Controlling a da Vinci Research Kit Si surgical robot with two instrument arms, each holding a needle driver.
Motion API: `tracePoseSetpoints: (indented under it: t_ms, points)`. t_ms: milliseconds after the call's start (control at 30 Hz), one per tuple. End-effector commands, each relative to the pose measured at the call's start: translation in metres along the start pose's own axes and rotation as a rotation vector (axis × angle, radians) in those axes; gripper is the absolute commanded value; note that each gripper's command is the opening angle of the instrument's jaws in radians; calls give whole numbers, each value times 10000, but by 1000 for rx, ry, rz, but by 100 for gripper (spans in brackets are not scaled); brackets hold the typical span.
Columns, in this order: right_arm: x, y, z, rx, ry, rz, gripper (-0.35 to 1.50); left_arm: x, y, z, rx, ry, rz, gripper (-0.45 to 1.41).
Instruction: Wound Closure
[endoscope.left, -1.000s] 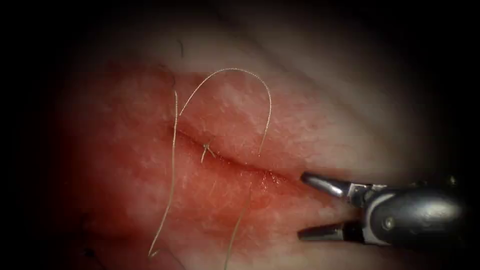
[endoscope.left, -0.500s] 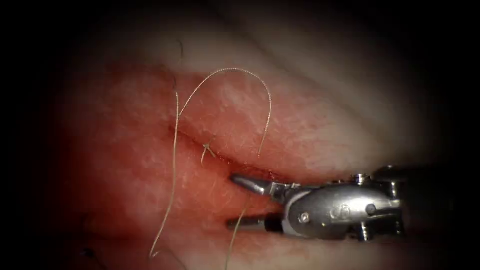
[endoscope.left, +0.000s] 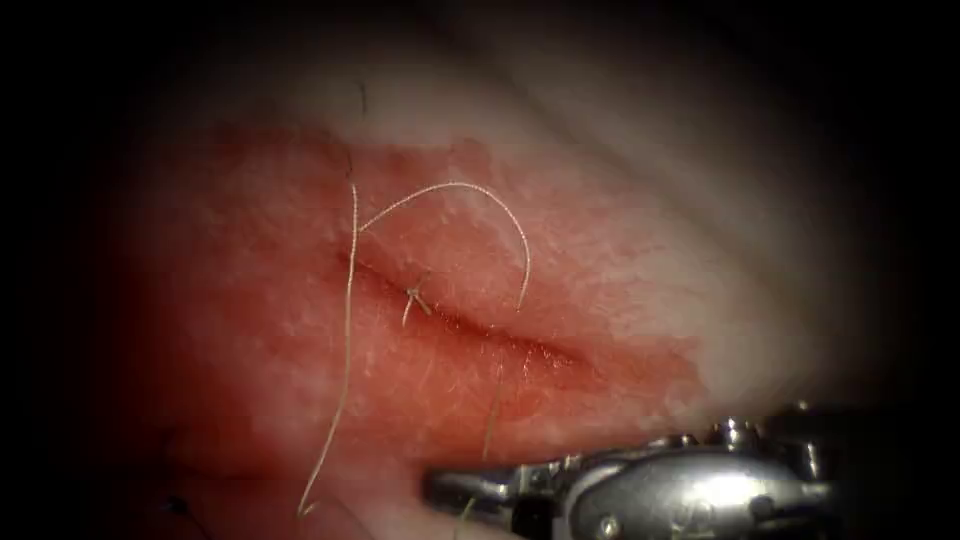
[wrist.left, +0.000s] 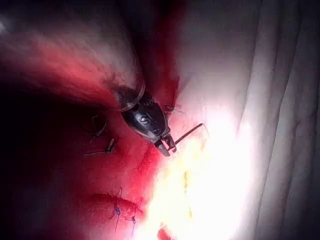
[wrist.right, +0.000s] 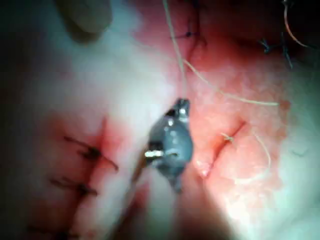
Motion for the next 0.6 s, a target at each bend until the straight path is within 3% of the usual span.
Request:
tracePoseSetpoints:
  t_ms: [33,400,500,533,600]
  points:
    - [10,-13,12,21,6,-5,-35,-6,1,7,-2,1,-1,-35]
    - [53,-35,6,66,17,-3,-35,-6,1,6,-2,1,-1,-35]
    - [54,-34,6,65,16,-8,-35,-6,1,6,-2,1,-1,-35]
    - [51,-31,7,60,24,-7,-1,-6,1,6,-2,1,-1,-35]
    - [48,-28,5,16,35,-7,88,-6,1,7,-2,1,-1,-35]
